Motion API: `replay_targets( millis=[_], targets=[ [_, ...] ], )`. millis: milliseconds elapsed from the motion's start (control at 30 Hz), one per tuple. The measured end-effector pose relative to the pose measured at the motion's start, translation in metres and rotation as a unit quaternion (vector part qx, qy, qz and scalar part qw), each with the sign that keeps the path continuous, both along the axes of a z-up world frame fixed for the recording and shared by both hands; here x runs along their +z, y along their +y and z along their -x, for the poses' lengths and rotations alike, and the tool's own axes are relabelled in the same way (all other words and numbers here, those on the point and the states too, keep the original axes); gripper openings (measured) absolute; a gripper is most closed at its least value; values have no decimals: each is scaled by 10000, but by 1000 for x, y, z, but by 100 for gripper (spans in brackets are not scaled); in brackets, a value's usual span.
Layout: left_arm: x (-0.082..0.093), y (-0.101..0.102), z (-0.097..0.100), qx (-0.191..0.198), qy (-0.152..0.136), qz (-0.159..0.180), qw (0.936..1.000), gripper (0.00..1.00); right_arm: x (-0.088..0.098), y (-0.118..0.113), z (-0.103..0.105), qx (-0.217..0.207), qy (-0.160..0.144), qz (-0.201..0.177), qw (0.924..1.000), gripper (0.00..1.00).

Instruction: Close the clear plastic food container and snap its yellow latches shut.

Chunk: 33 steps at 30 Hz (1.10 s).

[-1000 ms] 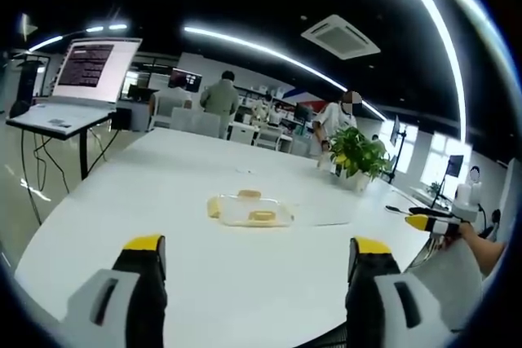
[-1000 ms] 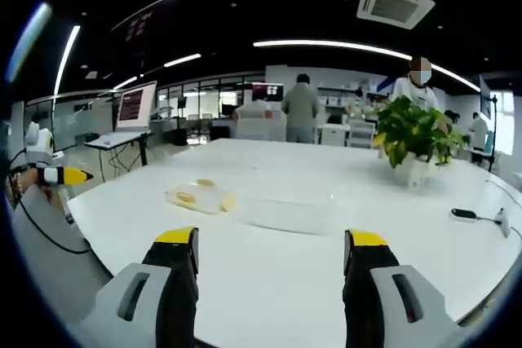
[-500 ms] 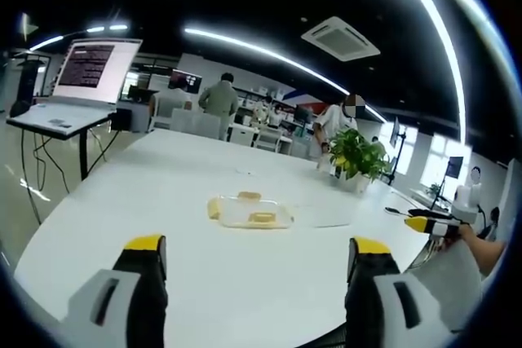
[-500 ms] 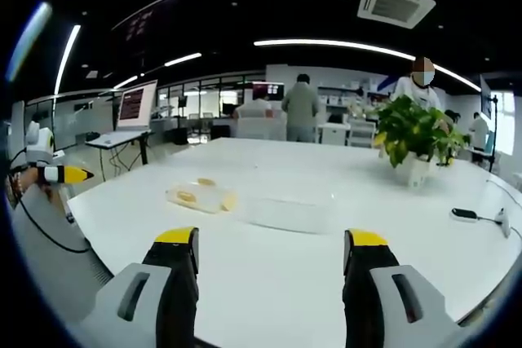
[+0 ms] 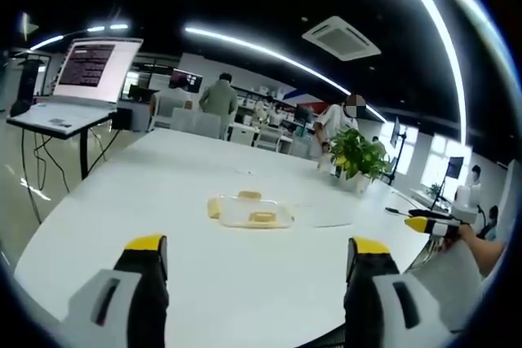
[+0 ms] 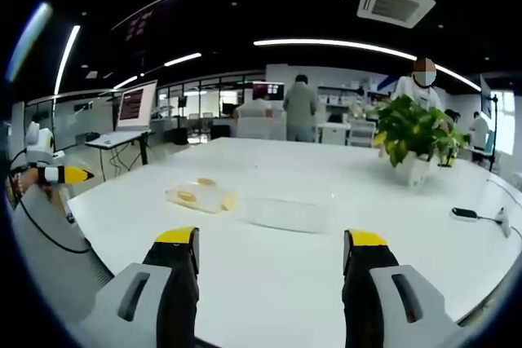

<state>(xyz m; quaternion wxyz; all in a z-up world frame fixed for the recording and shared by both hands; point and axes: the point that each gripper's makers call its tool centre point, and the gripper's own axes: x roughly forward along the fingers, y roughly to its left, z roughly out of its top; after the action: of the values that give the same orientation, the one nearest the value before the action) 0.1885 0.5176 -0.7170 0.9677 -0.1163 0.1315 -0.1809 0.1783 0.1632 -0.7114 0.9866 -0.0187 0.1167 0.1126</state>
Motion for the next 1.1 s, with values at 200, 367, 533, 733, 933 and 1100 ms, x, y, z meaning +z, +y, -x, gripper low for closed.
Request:
replay_targets(
  millis=[200,367,533,733,933,1100],
  targets=[
    [-1,0,0,-3,11,-16,10000,88,0,-1,0,-10,-4,3,10000,69],
    [0,0,0,-1,8,-11,10000,89,0,-1,0,-10,-8,0,10000,69],
    [0,0,0,-2,10,-9,10000,88,0,-1,0,-3,-4,-3,10000,69],
    [0,0,0,-6,22,-9,10000,88,0,-1,0,-5,-5,-3,10000,69],
    [-1,-1,1,-28,55,-46,10000,88,1,0,0,10,-19,-11,10000,68],
    [-1,-1,1,-28,48,-103,9999,89,-3,4,0,118,103,74,9998,71]
  ],
)
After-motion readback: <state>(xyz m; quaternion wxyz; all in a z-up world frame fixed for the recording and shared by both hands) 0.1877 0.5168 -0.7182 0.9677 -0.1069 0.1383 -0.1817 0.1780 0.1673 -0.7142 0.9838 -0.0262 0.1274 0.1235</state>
